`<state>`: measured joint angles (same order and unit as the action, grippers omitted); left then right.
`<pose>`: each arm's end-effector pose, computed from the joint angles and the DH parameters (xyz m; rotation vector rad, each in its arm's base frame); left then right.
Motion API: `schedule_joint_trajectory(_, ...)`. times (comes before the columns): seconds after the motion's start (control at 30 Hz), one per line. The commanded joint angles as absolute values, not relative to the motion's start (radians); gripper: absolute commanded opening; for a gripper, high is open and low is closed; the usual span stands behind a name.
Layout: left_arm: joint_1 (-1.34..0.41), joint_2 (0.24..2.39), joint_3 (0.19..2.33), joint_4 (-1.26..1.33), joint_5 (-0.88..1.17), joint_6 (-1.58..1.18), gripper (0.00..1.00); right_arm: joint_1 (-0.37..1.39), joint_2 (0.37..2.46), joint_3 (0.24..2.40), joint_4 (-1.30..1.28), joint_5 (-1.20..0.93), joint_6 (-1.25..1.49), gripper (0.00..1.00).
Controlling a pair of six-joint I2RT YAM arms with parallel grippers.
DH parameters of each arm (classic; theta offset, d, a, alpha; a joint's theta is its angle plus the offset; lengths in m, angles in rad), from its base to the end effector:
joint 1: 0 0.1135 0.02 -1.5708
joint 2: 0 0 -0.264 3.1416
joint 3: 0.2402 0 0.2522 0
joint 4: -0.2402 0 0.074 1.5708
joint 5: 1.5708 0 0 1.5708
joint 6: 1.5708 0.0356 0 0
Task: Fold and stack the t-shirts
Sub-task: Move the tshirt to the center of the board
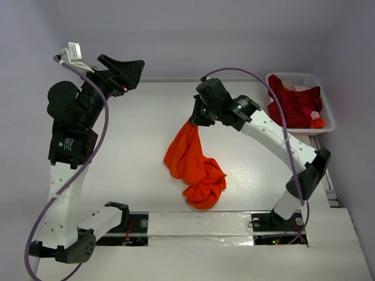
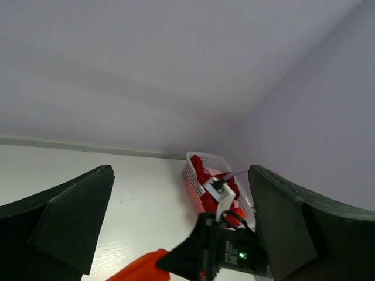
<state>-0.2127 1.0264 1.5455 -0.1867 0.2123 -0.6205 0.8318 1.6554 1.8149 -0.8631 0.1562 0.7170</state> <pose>0.1637 -0.0430 0.5485 -0.0717 1.2900 -0.8500 0.2451 0.2608 0.4041 -0.0497 2.3456 0.6279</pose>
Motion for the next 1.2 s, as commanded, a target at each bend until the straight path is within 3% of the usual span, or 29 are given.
schedule_joint_trajectory(0.0,-0.218,1.019,1.56,-0.153,0.212,-0.611,0.99,0.79,1.724,1.891,-0.793,0.092,0.664,0.0)
schedule_joint_trajectory(0.5,-0.227,1.019,1.537,-0.156,0.213,-0.612,0.99,0.523,1.925,1.988,-0.746,0.009,0.635,0.0)
schedule_joint_trajectory(0.73,-0.236,1.02,1.532,-0.155,0.213,-0.612,0.99,0.495,2.143,2.223,-0.879,-0.083,0.548,0.0)
schedule_joint_trajectory(1.17,-0.236,1.017,1.539,-0.175,0.201,-0.609,0.99,0.371,2.258,2.263,-0.861,-0.098,0.591,0.0)
